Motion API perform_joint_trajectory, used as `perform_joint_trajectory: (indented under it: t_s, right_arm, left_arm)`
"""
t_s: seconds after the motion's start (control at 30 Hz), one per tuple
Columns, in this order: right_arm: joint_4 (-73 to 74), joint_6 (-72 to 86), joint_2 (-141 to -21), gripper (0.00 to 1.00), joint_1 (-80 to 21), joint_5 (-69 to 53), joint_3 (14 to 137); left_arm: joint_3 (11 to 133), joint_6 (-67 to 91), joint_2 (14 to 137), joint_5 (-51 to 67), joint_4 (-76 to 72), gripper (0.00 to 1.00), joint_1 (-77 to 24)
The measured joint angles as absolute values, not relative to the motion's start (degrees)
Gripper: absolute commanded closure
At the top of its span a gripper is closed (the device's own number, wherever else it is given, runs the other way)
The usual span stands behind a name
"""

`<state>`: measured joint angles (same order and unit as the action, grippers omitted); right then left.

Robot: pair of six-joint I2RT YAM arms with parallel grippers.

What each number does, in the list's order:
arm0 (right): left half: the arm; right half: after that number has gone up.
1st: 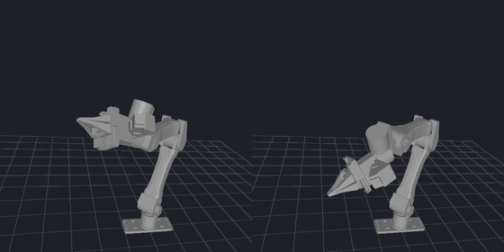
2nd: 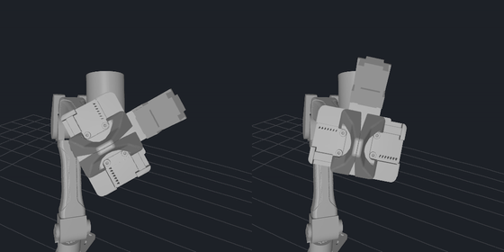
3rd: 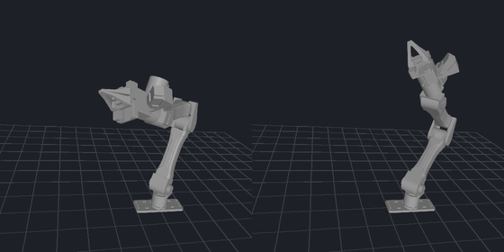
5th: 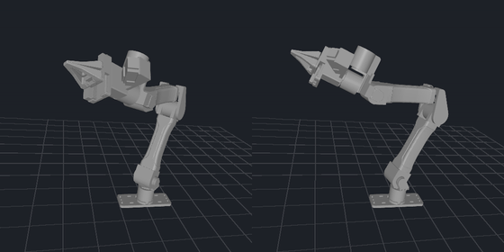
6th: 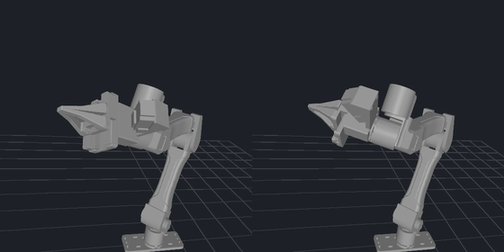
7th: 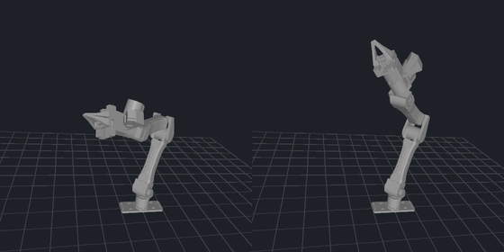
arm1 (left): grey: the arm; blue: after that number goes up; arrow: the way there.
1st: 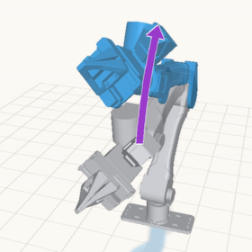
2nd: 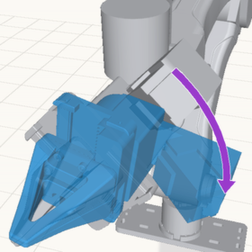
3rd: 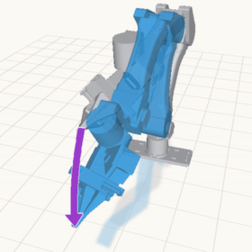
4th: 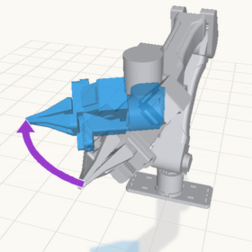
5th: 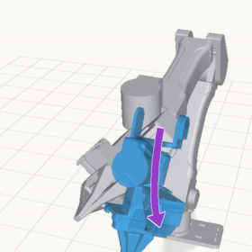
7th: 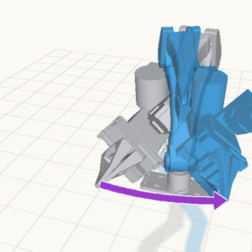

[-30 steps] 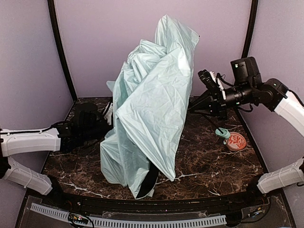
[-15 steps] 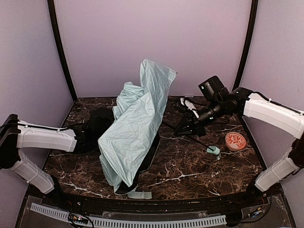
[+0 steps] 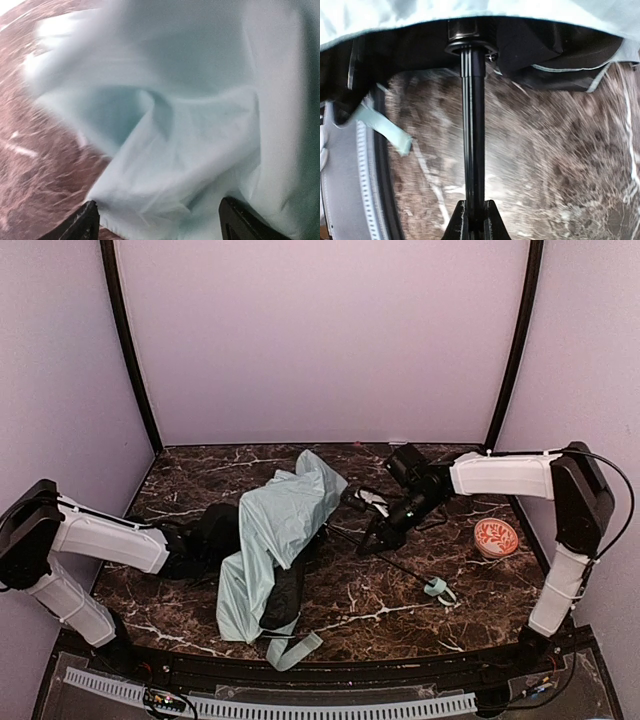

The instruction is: Put away the umbrella

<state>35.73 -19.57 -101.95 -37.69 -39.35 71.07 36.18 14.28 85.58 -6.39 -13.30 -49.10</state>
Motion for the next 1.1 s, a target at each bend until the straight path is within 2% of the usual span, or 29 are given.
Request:
perform_joint_trajectory:
  t_s: [0.23, 0.47, 0.53, 0.63, 0.7, 0.77, 0.93, 0.97, 1.1]
  right_arm:
    - [37.5, -15.4, -108.5, 0.60, -35.4, -28.2, 71.5]
    - [38.3, -13.1, -108.7, 0.50, -34.5, -22.9, 73.1]
    - [38.5, -12.7, -107.0, 0.49, -34.5, -21.7, 73.5]
    - [38.8, -11.6, -102.7, 0.41, -34.5, -20.3, 73.9]
    - [38.3, -10.2, -99.6, 0.38, -34.5, -20.1, 74.2]
    - [36.6, -8.4, -96.4, 0.30, -34.7, -20.3, 74.3]
    - [28.1, -4.1, -94.5, 0.26, -39.7, -21.1, 75.3]
    - [26.9, -3.6, -95.5, 0.26, -40.5, -21.1, 75.9]
    - [23.2, -1.0, -104.0, 0.26, -42.7, -20.9, 82.0]
  left_arm:
    - [38.0, 14.6, 84.1, -16.7, -6.0, 0.08, -48.7]
    - [38.9, 13.4, 76.5, -22.3, 1.9, 0.08, -48.7]
    - [39.4, 12.4, 74.0, -22.8, 4.4, 0.14, -48.7]
    - [40.8, 10.7, 70.3, -22.2, 8.5, 0.27, -48.8]
    - [42.3, 8.7, 68.0, -20.4, 11.4, 0.30, -50.0]
    - [43.9, 6.1, 66.2, -17.5, 13.9, 0.30, -53.0]
    - [47.2, -2.6, 65.1, -6.7, 19.2, 0.19, -64.2]
    - [47.6, -4.4, 65.5, -4.5, 20.8, 0.11, -65.8]
    - [49.5, -11.4, 69.9, 3.7, 27.7, 0.06, -68.7]
